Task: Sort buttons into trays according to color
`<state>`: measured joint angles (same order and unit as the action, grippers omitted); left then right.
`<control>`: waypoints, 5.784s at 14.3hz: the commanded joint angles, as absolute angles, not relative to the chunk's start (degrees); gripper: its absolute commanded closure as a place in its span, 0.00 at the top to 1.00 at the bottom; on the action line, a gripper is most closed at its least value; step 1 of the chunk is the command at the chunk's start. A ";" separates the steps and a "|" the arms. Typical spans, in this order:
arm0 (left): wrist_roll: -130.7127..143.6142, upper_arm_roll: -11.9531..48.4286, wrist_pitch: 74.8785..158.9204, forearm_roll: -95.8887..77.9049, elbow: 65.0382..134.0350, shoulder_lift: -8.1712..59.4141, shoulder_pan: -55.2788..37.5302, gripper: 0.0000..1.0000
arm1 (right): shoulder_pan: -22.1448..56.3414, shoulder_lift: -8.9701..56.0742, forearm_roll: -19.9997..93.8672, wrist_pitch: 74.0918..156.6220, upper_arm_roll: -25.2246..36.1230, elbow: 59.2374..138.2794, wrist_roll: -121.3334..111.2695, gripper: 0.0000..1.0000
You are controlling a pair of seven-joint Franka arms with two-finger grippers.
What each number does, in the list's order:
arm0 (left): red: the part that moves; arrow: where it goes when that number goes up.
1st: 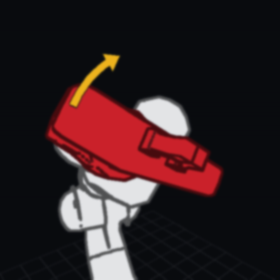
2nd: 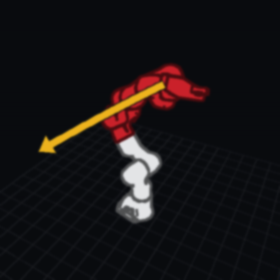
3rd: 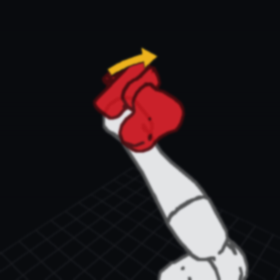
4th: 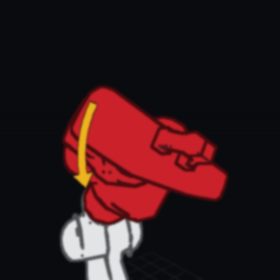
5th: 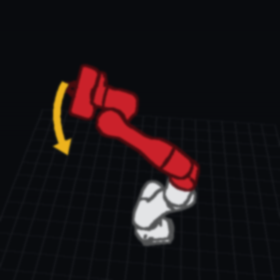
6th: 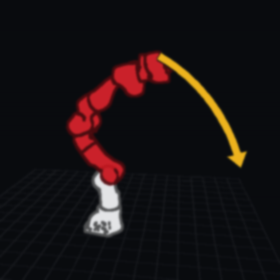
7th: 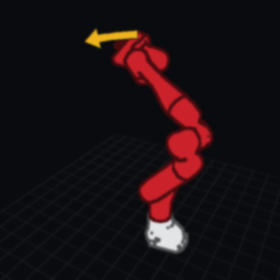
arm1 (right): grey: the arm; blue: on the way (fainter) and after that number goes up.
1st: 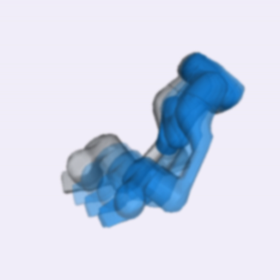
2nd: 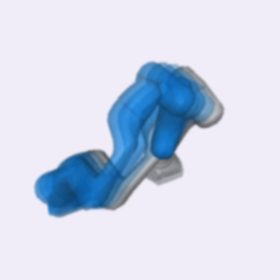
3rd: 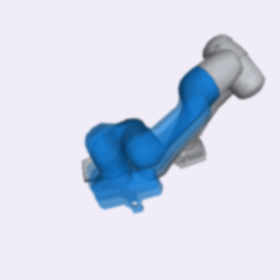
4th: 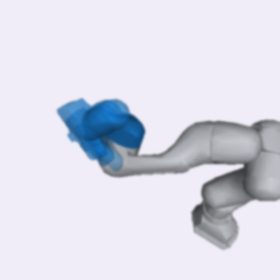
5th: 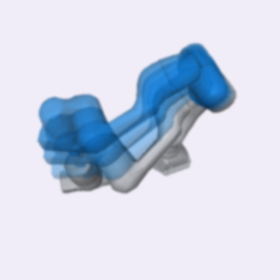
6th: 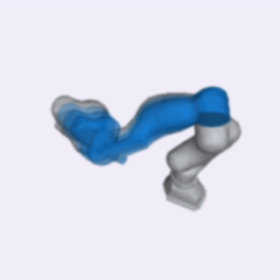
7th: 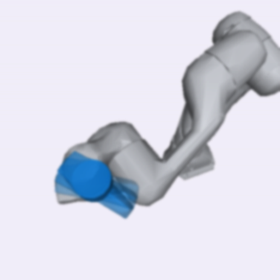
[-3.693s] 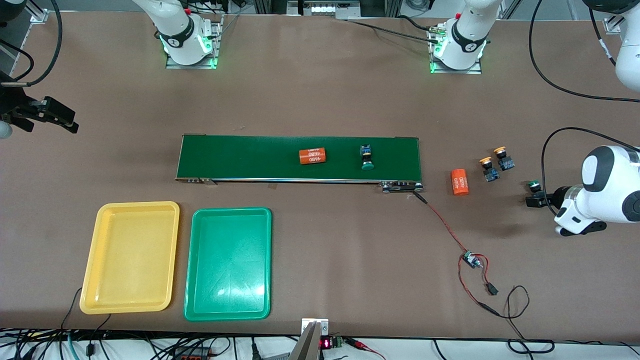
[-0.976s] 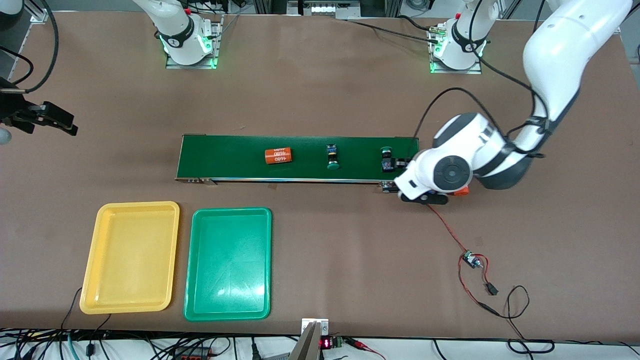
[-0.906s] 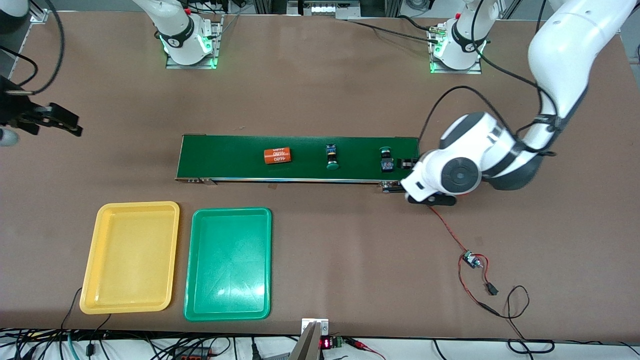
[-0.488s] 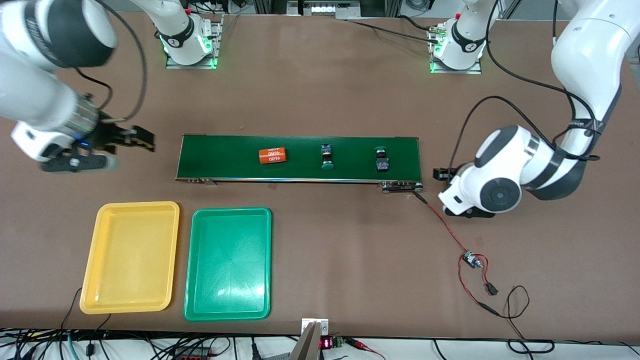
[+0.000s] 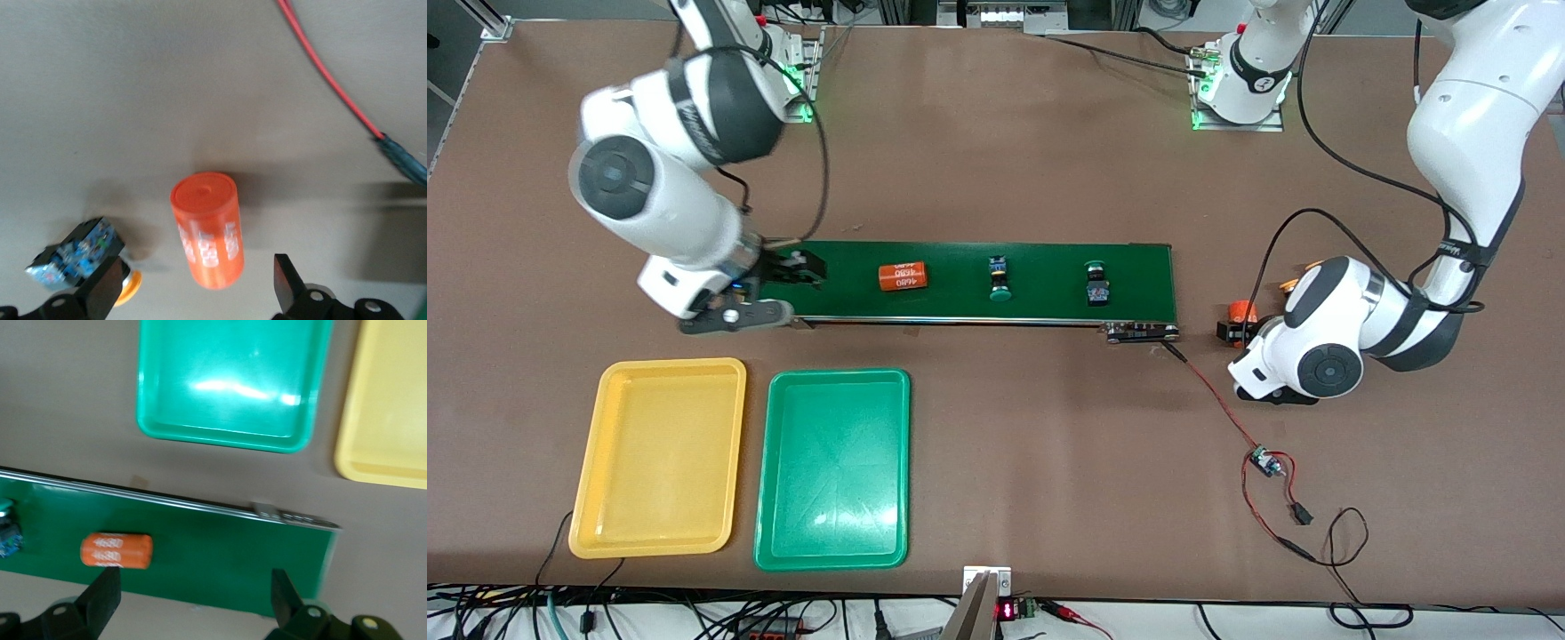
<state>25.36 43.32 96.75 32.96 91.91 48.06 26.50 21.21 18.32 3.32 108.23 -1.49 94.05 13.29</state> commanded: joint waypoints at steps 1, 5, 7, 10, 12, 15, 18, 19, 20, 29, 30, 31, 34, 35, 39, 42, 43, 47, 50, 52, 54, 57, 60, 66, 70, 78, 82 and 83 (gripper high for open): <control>23.99 41.49 98.00 34.28 92.90 47.90 25.93 1.00 | 26.17 21.70 4.39 111.69 -0.97 93.25 19.66 1.00; 23.91 41.48 98.35 34.28 92.90 51.15 25.93 0.91 | 32.85 25.39 4.48 117.94 -0.97 93.16 26.53 1.00; 23.73 41.57 98.88 34.19 92.99 51.33 25.84 0.67 | 35.15 26.80 4.57 118.04 -0.97 93.16 27.85 1.00; 22.76 42.10 98.09 34.10 92.73 50.81 25.84 0.26 | 38.13 28.91 5.10 119.00 -0.97 93.16 30.85 1.00; 22.85 43.58 96.52 33.93 91.85 49.67 25.75 0.17 | 39.29 29.88 5.10 120.67 -0.88 93.25 31.64 1.00; 22.77 48.50 90.11 33.75 87.55 49.48 26.10 0.18 | 39.90 31.90 5.53 122.33 -0.88 93.25 34.08 1.00; 18.39 54.12 87.54 33.22 86.40 49.57 26.54 0.20 | 40.25 34.01 5.71 123.66 -0.88 93.16 36.03 1.00; 15.24 55.53 87.37 33.22 86.40 49.57 26.37 0.18 | 40.25 34.27 5.63 124.45 -0.88 93.16 36.04 1.00; 11.38 56.68 87.36 33.22 86.83 49.57 26.11 0.17 | 40.25 34.80 5.63 124.63 -0.88 93.16 36.04 1.00; -22.92 56.08 88.24 34.54 87.54 51.24 13.99 0.17 | 40.08 35.60 7.82 126.21 -0.88 92.99 38.50 0.05; -25.29 55.12 88.76 35.67 87.89 51.15 12.32 0.17 | 39.82 35.60 7.74 126.12 -0.88 92.29 38.06 0.00; -27.14 54.76 88.86 36.90 88.33 51.15 10.83 0.18 | 39.55 35.68 7.73 126.12 -0.88 91.68 37.88 0.00; -27.95 54.76 88.86 39.28 88.42 51.15 9.41 0.34 | 37.89 35.68 7.47 125.69 -0.35 89.30 37.53 0.00; -28.12 54.76 88.94 39.64 88.42 51.15 9.49 0.99 | 36.49 35.94 7.38 126.03 -0.26 88.25 37.53 0.00; -27.69 55.02 87.81 39.29 87.72 50.02 10.46 1.00 | 27.80 38.76 7.12 125.86 -0.26 81.13 36.83 0.00; -26.02 55.72 86.22 38.32 85.62 48.87 12.65 1.00 | 23.74 41.03 5.63 126.03 0.35 79.11 31.93 0.00; -25.06 55.81 85.79 37.10 84.04 48.87 13.35 1.00 | 22.69 41.74 4.23 125.77 1.57 78.14 29.21 0.00; -10.95 55.46 82.01 35.15 80.16 48.87 16.61 1.00 | 19.60 46.04 2.37 126.12 2.46 76.99 20.23 0.00; 3.39 55.55 81.47 35.33 79.63 48.87 19.94 1.00 | 18.46 52.02 2.37 126.21 2.55 73.66 15.92 0.00; 11.13 55.28 81.47 35.51 79.54 48.17 21.35 1.00 | 18.20 54.04 2.20 126.65 2.64 72.17 13.29 0.00; 14.84 55.28 81.47 36.90 79.45 47.29 22.41 1.00 | 17.06 53.71 2.37 126.48 2.55 71.98 9.68 0.21; 14.60 54.50 82.52 35.96 75.42 47.11 26.18 1.00 | 17.49 48.71 2.64 120.79 2.55 71.20 9.93 1.00; 14.50 38.04 85.07 30.62 76.90 39.14 18.85 1.00 | 17.84 43.87 3.07 116.20 2.02 70.84 13.51 1.00; 14.50 17.42 103.58 16.00 99.44 25.60 15.73 1.00 | 28.54 38.50 2.81 103.81 0.62 72.07 32.32 1.00; 14.68 11.35 117.84 11.80 113.71 21.18 14.59 1.00 | 37.59 37.88 2.81 103.18 0.62 73.47 43.82 1.00; 15.38 9.58 129.72 5.01 122.08 25.30 14.76 0.92 | 46.23 38.50 2.03 108.18 0.70 81.11 52.91 1.00; 14.06 9.58 129.82 5.10 121.82 25.66 14.85 0.19 | 44.48 38.58 1.93 111.09 1.05 83.14 48.79 1.00; 14.15 9.58 129.81 5.10 121.64 25.66 14.85 0.16 | 43.78 38.67 2.02 111.18 1.05 83.14 47.82 1.00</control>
